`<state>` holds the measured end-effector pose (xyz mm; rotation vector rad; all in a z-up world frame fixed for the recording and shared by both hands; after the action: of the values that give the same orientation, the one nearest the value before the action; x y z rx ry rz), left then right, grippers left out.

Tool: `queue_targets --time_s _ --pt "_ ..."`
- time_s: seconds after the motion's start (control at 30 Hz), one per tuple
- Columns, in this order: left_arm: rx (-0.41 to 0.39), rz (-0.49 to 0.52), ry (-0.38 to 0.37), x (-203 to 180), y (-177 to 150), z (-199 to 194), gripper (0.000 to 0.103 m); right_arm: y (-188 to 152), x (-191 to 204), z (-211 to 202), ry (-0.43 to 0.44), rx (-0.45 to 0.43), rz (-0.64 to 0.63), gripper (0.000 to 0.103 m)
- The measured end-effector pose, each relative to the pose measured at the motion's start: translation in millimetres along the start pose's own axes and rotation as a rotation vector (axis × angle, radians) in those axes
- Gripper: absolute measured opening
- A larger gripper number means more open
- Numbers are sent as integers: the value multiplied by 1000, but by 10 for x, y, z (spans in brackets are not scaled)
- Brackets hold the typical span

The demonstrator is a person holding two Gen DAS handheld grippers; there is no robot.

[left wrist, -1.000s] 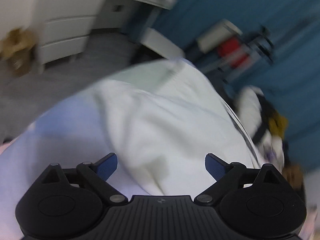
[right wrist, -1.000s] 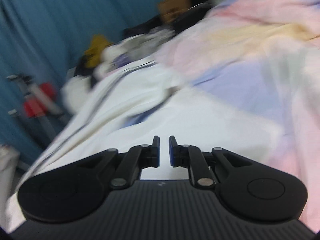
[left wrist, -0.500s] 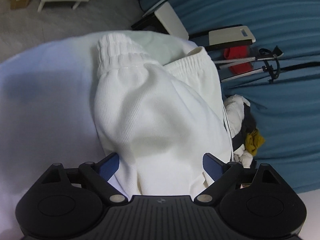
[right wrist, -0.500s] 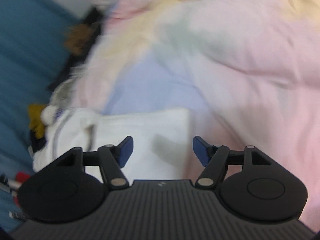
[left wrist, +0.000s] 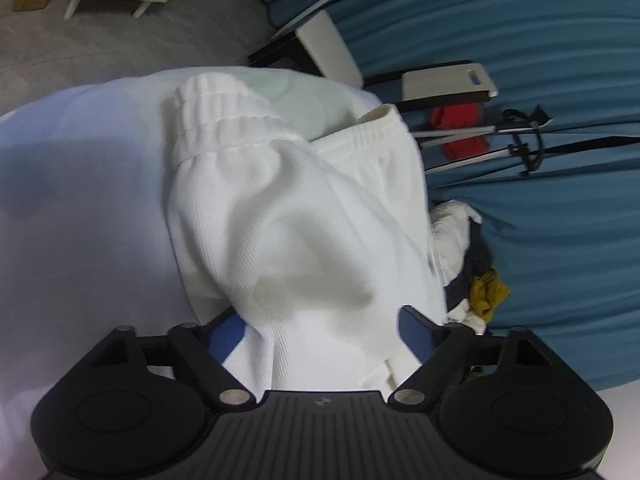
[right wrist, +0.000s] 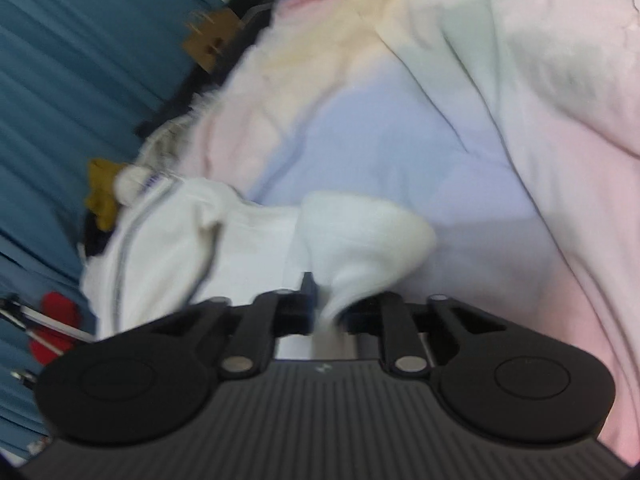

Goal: Fold clothes

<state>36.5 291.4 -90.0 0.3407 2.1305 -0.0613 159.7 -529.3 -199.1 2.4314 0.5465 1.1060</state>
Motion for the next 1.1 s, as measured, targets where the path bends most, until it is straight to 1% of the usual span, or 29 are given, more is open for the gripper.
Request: queue_targets --time_s 0.1,0.17,0.2,0.23,0.27,0.33,0.37,0.43,0.5,0.6,0.63,0.8,0.87,0.97,1.03,1.1 --pt "-11 18 -11 -57 -2 15 77 74 89 -148 35 -61 -25 10" --pt "-12 28 -1 -75 15 57 73 102 171 -254 57 -106 -56 10" --pt "-14 32 3 -74 36 77 64 111 205 -292 65 -121 -71 10" --pt "-17 35 6 -69 53 102 48 119 236 -325 72 -131 -86 10" --pt "-22 41 12 -65 63 123 42 127 267 -357 78 -142 -101 10" --pt "-28 36 21 -34 82 122 20 123 281 -385 78 -146 -111 10" --pt "-32 29 19 -11 89 100 14 125 271 -384 75 -143 -105 10" --pt "-53 35 1 -37 92 46 8 132 232 -399 70 -137 -91 10" --pt "-86 81 -9 -127 67 -44 6 138 183 -418 63 -134 -79 10" --pt "-146 125 -60 -276 1 -244 6 116 147 -447 61 -141 -76 10" --pt "-151 130 -73 -303 -8 -312 5 107 148 -477 67 -149 -76 10" --pt "-171 149 -138 -427 -47 -648 5 115 193 -692 105 -218 -93 8" --pt "-156 129 -161 -429 4 -782 5 134 199 -781 115 -243 -98 8" --pt "-155 161 -176 -451 60 -1047 5 158 181 -887 131 -264 -84 8" --pt "-152 186 -186 -513 95 -1122 5 160 182 -930 129 -273 -90 8" --pt "-145 190 -192 -616 127 -1106 5 168 216 -925 124 -270 -108 8"
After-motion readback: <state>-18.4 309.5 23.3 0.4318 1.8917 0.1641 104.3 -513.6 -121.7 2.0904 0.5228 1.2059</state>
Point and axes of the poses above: each gripper's, at about its wrist camera, not at the fingertips, and z roughly the way its jaws point, x to its left, y to its top, the point moved 3 cm from there along z, roughly the way its jaws point, and after that the axes turned 6 degrees about -z, right-handed, at the moved point
